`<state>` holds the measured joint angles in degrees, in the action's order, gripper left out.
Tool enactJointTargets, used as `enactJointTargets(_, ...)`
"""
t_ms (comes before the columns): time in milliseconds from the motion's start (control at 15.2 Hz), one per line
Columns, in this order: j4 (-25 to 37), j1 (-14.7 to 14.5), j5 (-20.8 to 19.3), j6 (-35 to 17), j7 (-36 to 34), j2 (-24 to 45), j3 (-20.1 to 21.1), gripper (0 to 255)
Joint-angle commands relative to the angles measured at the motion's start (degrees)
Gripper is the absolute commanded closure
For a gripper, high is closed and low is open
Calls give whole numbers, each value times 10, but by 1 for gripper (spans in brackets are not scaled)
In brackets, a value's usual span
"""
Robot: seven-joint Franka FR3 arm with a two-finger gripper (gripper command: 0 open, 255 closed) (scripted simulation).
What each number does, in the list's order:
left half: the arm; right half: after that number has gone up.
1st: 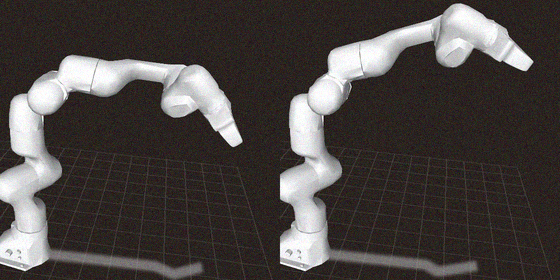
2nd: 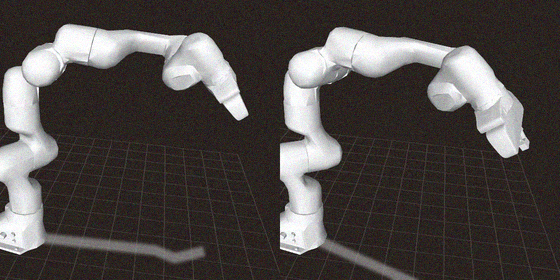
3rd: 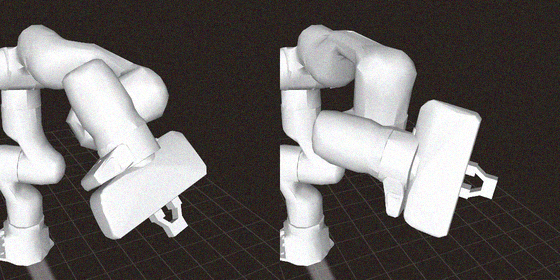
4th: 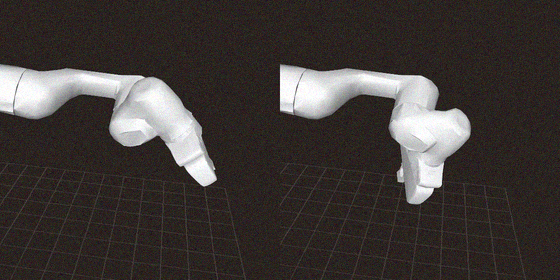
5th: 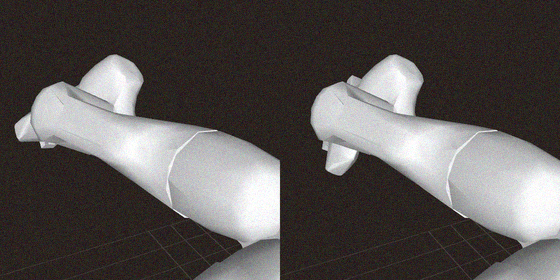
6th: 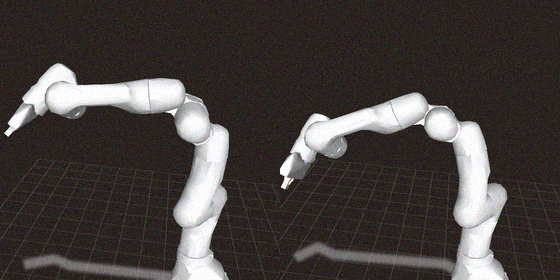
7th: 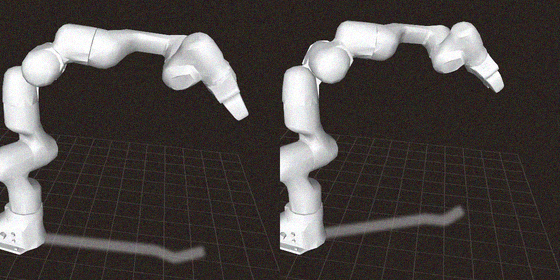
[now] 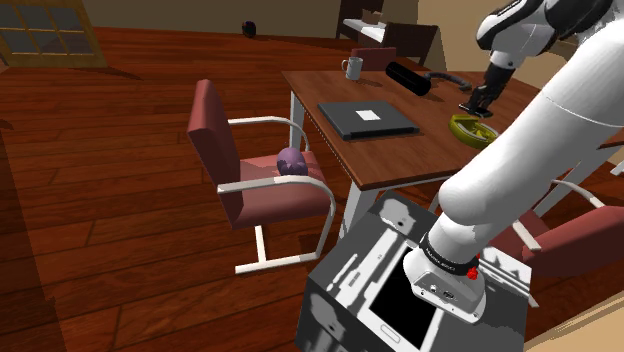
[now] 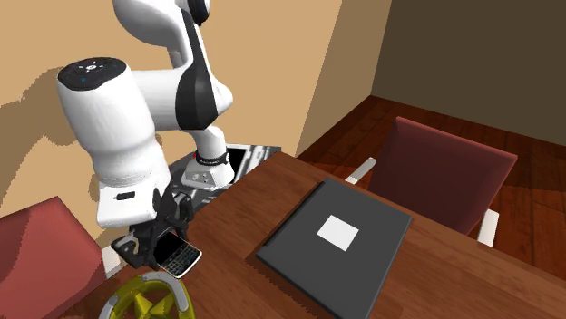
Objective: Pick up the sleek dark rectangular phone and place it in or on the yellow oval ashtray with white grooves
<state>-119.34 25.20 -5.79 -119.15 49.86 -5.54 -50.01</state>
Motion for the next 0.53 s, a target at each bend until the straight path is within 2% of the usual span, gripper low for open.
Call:
enactJointTargets(0,39,3,49,3,53,53,-24,255)
enactJointTargets(132,86,23,107,14,108,114,-38,255)
enactJointTargets(330,166,80,189,42,180,206,-33,255)
enactJointTargets(462,156,84,193,28,183,210,-27,255)
